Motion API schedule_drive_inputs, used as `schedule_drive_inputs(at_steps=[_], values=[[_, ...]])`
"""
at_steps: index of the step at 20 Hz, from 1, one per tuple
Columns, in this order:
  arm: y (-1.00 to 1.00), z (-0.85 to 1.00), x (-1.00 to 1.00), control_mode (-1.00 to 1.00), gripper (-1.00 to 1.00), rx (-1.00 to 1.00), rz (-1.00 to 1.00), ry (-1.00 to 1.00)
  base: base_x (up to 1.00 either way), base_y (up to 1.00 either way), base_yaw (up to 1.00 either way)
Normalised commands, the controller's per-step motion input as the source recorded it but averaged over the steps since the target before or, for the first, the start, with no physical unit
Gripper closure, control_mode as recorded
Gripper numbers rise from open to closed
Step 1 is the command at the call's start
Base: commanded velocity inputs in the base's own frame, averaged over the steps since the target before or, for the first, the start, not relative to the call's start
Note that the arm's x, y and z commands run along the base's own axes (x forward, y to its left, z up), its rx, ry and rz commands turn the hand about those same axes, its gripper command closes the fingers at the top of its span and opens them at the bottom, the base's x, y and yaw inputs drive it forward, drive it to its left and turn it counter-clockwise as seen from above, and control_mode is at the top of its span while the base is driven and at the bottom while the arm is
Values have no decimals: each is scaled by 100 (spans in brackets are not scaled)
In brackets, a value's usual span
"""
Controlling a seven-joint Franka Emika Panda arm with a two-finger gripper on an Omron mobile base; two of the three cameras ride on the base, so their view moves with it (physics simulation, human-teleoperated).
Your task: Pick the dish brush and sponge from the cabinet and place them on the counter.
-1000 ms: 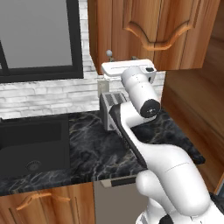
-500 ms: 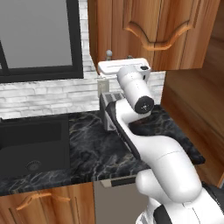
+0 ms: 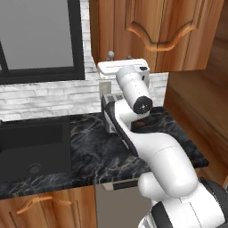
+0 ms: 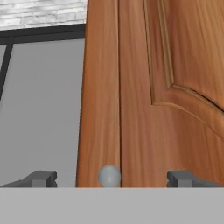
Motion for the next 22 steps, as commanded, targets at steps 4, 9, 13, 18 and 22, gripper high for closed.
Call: schedule_drive_inputs(at_steps=[4, 9, 13, 18, 22], values=[[3, -1, 18, -100, -100, 0, 0, 0, 0, 0, 0], [3, -3, 18, -100, -100, 0, 0, 0, 0, 0, 0], [0, -4, 13, -100, -100, 0, 0, -1, 0, 0, 0], [0, -5, 15, -100, -100, 0, 0, 0, 0, 0, 0], [2, -6, 22, -100, -100, 0, 0, 0, 0, 0, 0]])
